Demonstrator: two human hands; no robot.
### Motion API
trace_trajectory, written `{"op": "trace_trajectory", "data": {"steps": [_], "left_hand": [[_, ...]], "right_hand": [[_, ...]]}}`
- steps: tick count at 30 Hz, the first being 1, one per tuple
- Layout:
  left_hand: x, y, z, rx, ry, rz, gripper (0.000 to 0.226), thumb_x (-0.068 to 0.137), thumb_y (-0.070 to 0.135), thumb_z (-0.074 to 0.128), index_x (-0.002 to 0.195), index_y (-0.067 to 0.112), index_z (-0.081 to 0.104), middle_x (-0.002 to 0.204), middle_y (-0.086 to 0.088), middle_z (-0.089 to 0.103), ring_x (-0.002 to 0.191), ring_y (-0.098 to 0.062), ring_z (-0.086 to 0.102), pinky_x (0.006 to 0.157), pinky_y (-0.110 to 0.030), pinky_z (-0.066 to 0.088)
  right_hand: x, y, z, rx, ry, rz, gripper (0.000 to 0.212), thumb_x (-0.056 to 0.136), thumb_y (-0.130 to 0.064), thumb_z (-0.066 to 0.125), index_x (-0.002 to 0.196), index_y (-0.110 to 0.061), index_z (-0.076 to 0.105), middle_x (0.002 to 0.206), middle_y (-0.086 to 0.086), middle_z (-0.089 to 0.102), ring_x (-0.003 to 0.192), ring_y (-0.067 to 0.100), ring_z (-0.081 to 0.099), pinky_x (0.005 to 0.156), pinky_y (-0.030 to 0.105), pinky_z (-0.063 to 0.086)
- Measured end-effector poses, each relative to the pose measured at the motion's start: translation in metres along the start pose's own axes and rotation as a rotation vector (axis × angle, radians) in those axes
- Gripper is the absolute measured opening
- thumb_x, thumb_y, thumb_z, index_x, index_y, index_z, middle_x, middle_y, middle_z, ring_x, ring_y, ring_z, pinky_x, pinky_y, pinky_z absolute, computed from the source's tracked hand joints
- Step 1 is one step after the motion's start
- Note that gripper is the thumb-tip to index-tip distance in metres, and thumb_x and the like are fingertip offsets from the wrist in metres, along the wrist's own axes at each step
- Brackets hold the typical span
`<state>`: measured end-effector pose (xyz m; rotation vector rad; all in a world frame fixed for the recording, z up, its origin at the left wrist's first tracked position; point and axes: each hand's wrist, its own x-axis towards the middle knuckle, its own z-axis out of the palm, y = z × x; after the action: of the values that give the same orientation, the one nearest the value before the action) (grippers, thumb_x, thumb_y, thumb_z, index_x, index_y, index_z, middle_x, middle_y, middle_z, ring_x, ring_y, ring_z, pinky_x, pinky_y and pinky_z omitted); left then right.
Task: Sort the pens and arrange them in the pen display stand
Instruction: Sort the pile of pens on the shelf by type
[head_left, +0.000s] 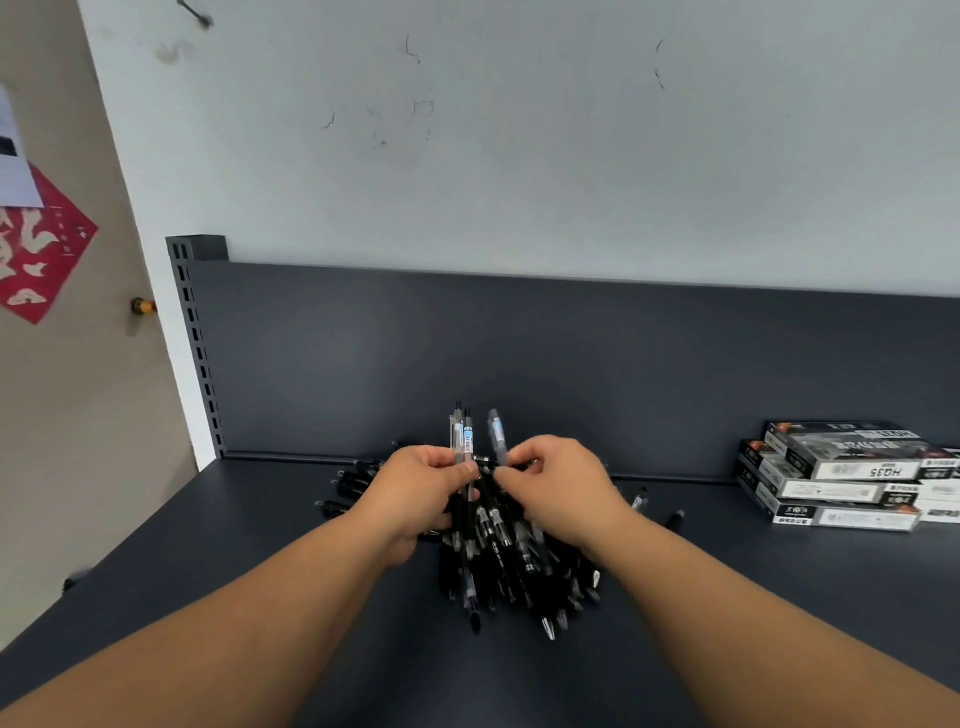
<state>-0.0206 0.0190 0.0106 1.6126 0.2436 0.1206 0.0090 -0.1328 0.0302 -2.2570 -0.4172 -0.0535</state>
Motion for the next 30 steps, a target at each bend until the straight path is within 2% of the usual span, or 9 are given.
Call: {"op": "trace_trajectory", "data": {"steps": [3, 6, 10, 13, 16, 18, 21, 25, 30], "left_hand": [[-0.007, 0.006, -0.014, 0.056, -0.01, -0.008, 0.011, 0.093, 0.015, 0.061, 0.094, 0.008, 0.07, 0.077, -0.007, 0.07, 0.068, -0.016, 0.065, 0.078, -0.043, 0.057], [-0.019, 0.009, -0.041, 0.172, 0.013, -0.053, 0.013, 0.093, 0.012, 0.06, 0.094, 0.003, 0.07, 0.069, -0.005, 0.068, 0.053, -0.009, 0.063, 0.052, -0.025, 0.054], [-0.038, 0.004, -0.092, 0.34, -0.005, -0.19, 0.015, 0.092, 0.013, 0.062, 0.094, 0.0, 0.068, 0.068, -0.008, 0.065, 0.053, -0.011, 0.062, 0.049, -0.022, 0.051], [-0.053, -0.005, -0.129, 0.422, 0.015, -0.269, 0.013, 0.09, 0.013, 0.064, 0.086, 0.002, 0.067, 0.063, -0.007, 0.062, 0.046, -0.011, 0.059, 0.042, -0.019, 0.046], [-0.065, -0.013, -0.157, 0.467, 0.036, -0.326, 0.012, 0.09, 0.013, 0.065, 0.085, 0.003, 0.067, 0.06, -0.005, 0.063, 0.045, -0.011, 0.059, 0.043, -0.019, 0.047], [-0.068, -0.018, -0.167, 0.535, 0.028, -0.354, 0.012, 0.09, 0.014, 0.065, 0.086, 0.003, 0.068, 0.067, -0.006, 0.067, 0.053, -0.012, 0.063, 0.052, -0.023, 0.053], [-0.068, -0.025, -0.173, 0.708, 0.032, -0.355, 0.017, 0.087, 0.019, 0.068, 0.096, 0.005, 0.072, 0.087, -0.012, 0.069, 0.073, -0.018, 0.065, 0.07, -0.028, 0.06], [-0.069, -0.025, -0.174, 0.938, 0.063, -0.32, 0.03, 0.082, 0.029, 0.072, 0.104, 0.009, 0.068, 0.098, -0.012, 0.069, 0.084, -0.025, 0.07, 0.07, -0.031, 0.061], [-0.071, -0.027, -0.171, 0.957, -0.005, -0.318, 0.04, 0.08, 0.027, 0.077, 0.116, 0.016, 0.062, 0.102, -0.004, 0.064, 0.085, -0.02, 0.068, 0.07, -0.031, 0.061]], "right_hand": [[-0.006, -0.013, 0.024, 0.088, -0.083, -0.027, 0.018, 0.085, -0.03, 0.067, 0.103, -0.027, 0.066, 0.06, -0.007, 0.062, 0.048, 0.005, 0.057, 0.056, 0.022, 0.049], [-0.014, -0.028, 0.049, 0.237, -0.208, 0.0, 0.022, 0.089, -0.021, 0.066, 0.111, -0.02, 0.061, 0.063, -0.002, 0.059, 0.04, 0.002, 0.054, 0.045, 0.018, 0.047], [-0.028, -0.051, 0.091, 0.354, -0.471, 0.016, 0.014, 0.091, -0.008, 0.063, 0.104, -0.012, 0.058, 0.065, 0.002, 0.059, 0.055, 0.008, 0.059, 0.056, 0.023, 0.053], [-0.035, -0.069, 0.122, 0.327, -0.636, 0.016, 0.031, 0.09, -0.003, 0.064, 0.119, 0.003, 0.056, 0.078, 0.01, 0.064, 0.065, 0.011, 0.061, 0.064, 0.022, 0.055], [-0.04, -0.084, 0.145, 0.272, -0.717, -0.003, 0.028, 0.087, -0.005, 0.068, 0.112, 0.001, 0.059, 0.088, 0.017, 0.068, 0.072, 0.016, 0.065, 0.075, 0.03, 0.057], [-0.041, -0.088, 0.155, 0.201, -0.705, -0.025, 0.026, 0.084, -0.009, 0.071, 0.107, -0.001, 0.062, 0.092, 0.02, 0.072, 0.075, 0.021, 0.066, 0.079, 0.033, 0.059], [-0.041, -0.09, 0.162, 0.023, -0.642, -0.094, 0.044, 0.074, -0.022, 0.078, 0.111, -0.002, 0.062, 0.094, 0.011, 0.074, 0.083, 0.024, 0.071, 0.083, 0.041, 0.058], [-0.045, -0.09, 0.154, -0.163, -0.572, -0.242, 0.053, 0.075, -0.029, 0.08, 0.121, -0.017, 0.058, 0.104, -0.003, 0.07, 0.096, 0.012, 0.064, 0.083, 0.025, 0.051], [-0.048, -0.084, 0.155, -0.197, -0.509, -0.312, 0.059, 0.075, -0.03, 0.079, 0.128, -0.025, 0.053, 0.111, -0.004, 0.064, 0.102, 0.013, 0.059, 0.087, 0.026, 0.05]]}}
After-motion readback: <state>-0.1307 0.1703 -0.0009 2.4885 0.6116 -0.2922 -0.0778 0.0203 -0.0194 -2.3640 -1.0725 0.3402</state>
